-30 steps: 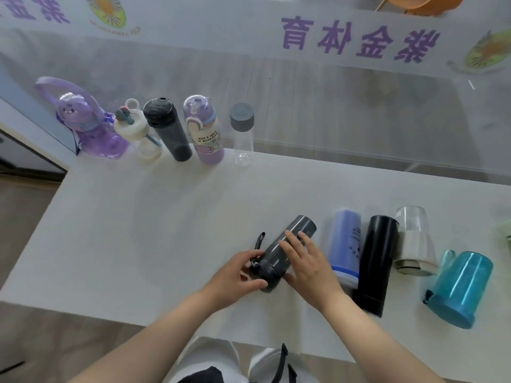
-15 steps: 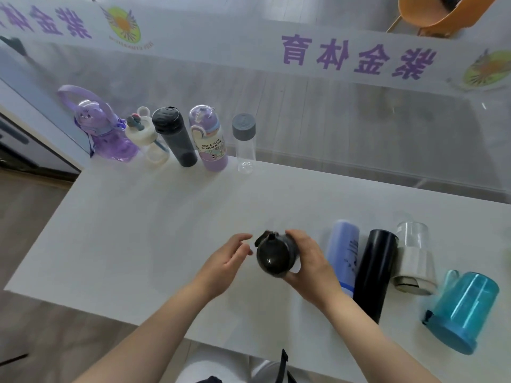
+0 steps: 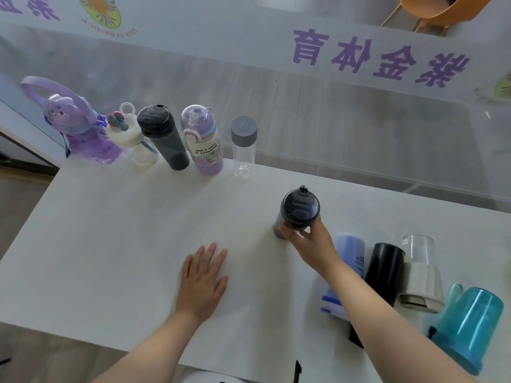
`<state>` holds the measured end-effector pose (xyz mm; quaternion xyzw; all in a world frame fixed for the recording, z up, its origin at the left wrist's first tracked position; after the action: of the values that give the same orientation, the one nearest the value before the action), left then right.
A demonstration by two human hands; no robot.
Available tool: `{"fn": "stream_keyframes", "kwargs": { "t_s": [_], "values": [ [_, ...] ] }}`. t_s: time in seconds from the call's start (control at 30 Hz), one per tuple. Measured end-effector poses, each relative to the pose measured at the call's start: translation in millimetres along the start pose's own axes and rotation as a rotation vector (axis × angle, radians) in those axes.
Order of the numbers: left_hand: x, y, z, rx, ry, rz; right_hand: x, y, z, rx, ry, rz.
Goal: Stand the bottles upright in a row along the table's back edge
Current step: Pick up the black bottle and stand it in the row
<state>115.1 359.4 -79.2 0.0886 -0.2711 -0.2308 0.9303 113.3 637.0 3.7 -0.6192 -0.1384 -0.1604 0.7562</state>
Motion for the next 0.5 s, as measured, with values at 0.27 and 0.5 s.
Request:
{"fn": "stream_keyframes", "kwargs": {
  "t_s": [0.27, 0.5],
  "values": [
    [-4, -2, -3, 0.033, 0.027, -0.003, -55, -29, 10, 0.076, 0.029, 0.031],
    [-4, -2, -4, 0.044, 0.056, -0.013, -103, -54, 18, 0.141, 0.064, 0.044]
  ]
}}
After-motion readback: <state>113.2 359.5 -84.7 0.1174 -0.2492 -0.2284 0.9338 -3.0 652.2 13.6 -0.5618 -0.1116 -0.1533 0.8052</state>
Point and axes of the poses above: each hand's wrist, its own x-axis away from the middle knuckle, its own z-axis out of the back of the hand, y = z × x, the point moved 4 cm from there along -x, towards the middle knuckle, and after that the axes turned 15 degrees about -y, right-handed, at the moved point
